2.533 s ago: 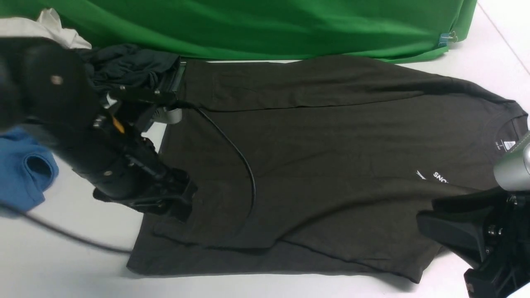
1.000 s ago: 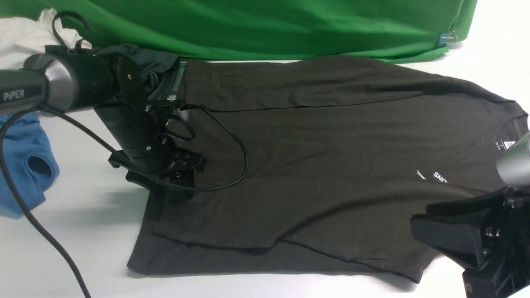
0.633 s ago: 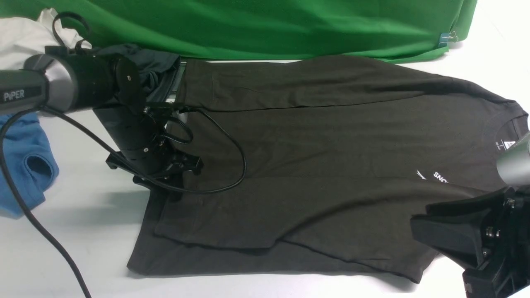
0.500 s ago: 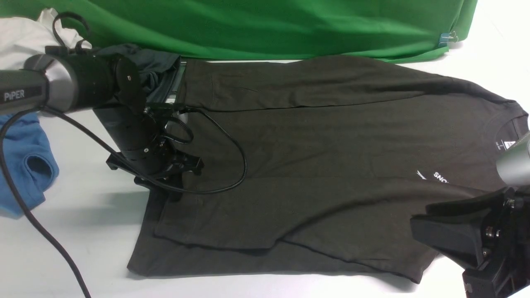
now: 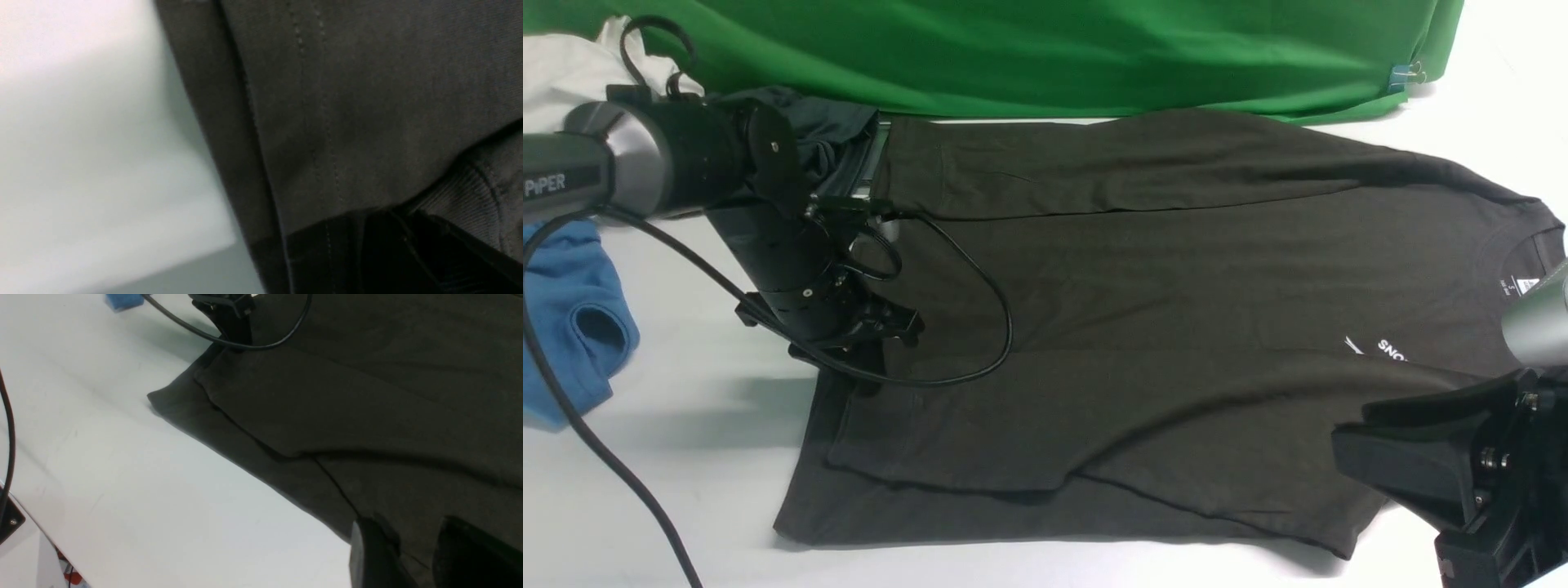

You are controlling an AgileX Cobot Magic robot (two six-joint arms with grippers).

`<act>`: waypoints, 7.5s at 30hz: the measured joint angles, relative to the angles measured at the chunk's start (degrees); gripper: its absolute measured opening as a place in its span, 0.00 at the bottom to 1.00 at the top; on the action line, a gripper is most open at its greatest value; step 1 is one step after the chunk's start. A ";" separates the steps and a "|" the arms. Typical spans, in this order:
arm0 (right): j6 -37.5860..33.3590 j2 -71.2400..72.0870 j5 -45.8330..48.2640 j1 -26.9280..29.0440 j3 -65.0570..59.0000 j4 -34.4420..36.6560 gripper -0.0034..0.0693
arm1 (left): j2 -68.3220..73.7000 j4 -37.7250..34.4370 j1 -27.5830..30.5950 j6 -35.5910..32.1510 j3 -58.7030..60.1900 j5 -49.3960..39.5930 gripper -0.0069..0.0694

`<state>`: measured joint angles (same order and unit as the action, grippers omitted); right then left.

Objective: Fold a long-sleeved shirt on a white desktop.
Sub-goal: 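Grasp the left edge of the dark T-shirt lying flat on the table, then fold the left side of the black T-shirt inward over its body, then grab the top left corner of the dark shirt with the left gripper, then fold the left side of the dark shirt inward over its body with the left gripper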

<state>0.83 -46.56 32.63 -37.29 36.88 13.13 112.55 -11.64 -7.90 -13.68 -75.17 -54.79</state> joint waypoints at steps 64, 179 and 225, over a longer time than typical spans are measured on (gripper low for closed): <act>-0.83 -1.88 1.00 0.00 5.42 -0.89 0.45 | 5.20 11.64 0.00 11.58 -27.20 3.19 0.62; 12.77 -19.36 21.42 0.00 32.67 -29.47 0.52 | 10.46 -15.44 8.72 6.06 -50.56 -15.04 0.14; 12.89 -19.36 18.52 0.00 32.96 -29.78 0.52 | 0.60 -8.15 -1.13 4.65 -20.57 -8.50 0.14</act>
<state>13.72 -65.92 51.16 -37.29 69.84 -16.65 113.15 -19.80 -9.03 -9.03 -95.74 -63.29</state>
